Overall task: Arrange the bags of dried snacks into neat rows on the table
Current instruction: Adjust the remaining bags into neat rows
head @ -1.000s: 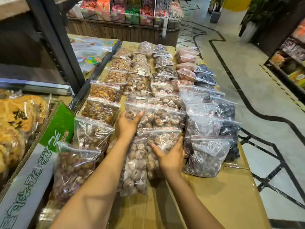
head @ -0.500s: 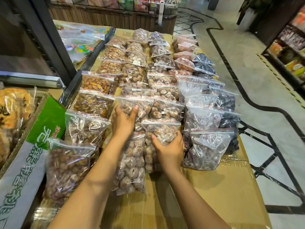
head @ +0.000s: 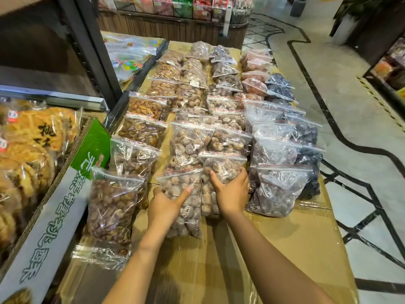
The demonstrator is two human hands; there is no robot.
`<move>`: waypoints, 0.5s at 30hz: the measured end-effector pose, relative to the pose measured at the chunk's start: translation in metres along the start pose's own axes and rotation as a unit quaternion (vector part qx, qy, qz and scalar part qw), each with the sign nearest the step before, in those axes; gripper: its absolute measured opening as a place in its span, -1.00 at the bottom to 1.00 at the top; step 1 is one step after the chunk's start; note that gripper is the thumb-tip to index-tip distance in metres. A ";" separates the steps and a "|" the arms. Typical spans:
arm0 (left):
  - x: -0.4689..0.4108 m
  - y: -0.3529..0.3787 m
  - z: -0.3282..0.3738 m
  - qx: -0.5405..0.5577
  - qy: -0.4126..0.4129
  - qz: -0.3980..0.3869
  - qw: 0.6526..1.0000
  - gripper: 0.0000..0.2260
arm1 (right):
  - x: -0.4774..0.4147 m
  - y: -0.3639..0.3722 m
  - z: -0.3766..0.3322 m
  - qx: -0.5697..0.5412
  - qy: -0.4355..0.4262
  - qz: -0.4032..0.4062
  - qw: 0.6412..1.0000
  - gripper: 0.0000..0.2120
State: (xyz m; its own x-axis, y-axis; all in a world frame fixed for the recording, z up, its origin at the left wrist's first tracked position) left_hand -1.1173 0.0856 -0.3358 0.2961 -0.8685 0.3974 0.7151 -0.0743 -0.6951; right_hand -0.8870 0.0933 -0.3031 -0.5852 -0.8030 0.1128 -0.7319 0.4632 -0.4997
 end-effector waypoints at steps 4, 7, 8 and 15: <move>0.012 -0.015 0.000 0.048 0.033 0.085 0.995 -0.23 | -0.001 0.000 0.001 0.011 0.003 -0.005 1.000 0.03; 0.017 -0.029 0.010 0.111 0.087 0.141 0.980 -0.23 | -0.003 0.001 0.003 0.014 0.003 -0.001 1.000 0.02; 0.014 -0.034 0.017 0.126 0.102 0.150 0.975 -0.22 | -0.003 0.002 0.004 0.016 0.002 0.002 1.000 0.02; -0.027 -0.008 0.064 0.027 0.189 0.052 0.980 -0.05 | -0.005 0.003 0.008 0.014 0.014 0.017 1.000 0.02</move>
State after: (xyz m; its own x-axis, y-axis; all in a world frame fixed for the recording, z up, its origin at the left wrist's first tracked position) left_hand -1.0905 0.1410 -0.3028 0.1200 -0.9904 0.0682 0.7296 0.0413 -0.6826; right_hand -0.8833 0.0957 -0.3123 -0.6194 -0.7758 0.1198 -0.7015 0.4786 -0.5280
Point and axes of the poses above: each hand's wrist, its own x-axis away from the middle knuckle, its own y-axis out of the palm, z = x × y, the point moved 8 cm from there along -x, towards the middle knuckle, and after that the axes turned 13 degrees about -x, right-handed, at the moved point
